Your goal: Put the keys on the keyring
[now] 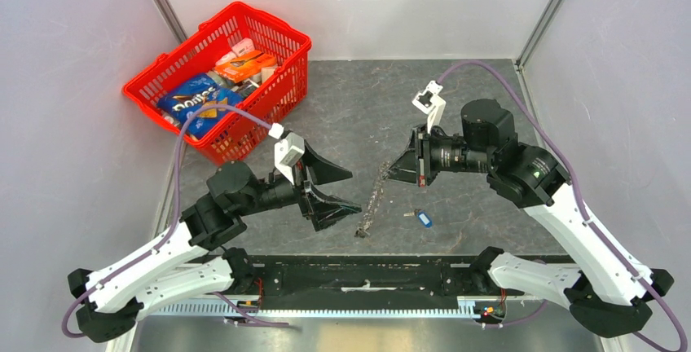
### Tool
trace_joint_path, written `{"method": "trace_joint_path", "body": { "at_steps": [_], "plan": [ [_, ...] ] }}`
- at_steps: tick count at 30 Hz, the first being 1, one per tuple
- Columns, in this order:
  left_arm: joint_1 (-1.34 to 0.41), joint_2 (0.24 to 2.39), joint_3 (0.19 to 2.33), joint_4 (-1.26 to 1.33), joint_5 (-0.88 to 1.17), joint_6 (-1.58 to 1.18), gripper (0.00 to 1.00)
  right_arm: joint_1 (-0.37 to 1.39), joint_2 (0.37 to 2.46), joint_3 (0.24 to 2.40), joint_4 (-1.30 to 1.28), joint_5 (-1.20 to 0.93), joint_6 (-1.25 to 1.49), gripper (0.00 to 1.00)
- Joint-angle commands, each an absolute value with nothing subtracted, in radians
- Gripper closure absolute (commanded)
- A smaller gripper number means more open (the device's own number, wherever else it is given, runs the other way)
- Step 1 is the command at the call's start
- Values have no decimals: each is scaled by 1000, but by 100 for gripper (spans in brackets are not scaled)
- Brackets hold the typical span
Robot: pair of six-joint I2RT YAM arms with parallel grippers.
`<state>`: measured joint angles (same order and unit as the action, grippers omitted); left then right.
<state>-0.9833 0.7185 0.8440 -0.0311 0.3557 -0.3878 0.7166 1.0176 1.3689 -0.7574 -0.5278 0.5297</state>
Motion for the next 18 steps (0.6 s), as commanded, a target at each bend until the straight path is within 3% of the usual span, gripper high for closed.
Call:
{"method": "trace_joint_path", "body": {
  "at_steps": [1, 18],
  "plan": [
    [-982, 722, 842, 69, 407, -441, 0, 719, 993, 1439, -704, -565, 554, 95],
    [-982, 724, 890, -41, 379, -452, 0, 719, 1160, 1401, -861, -107, 650, 97]
  ]
}}
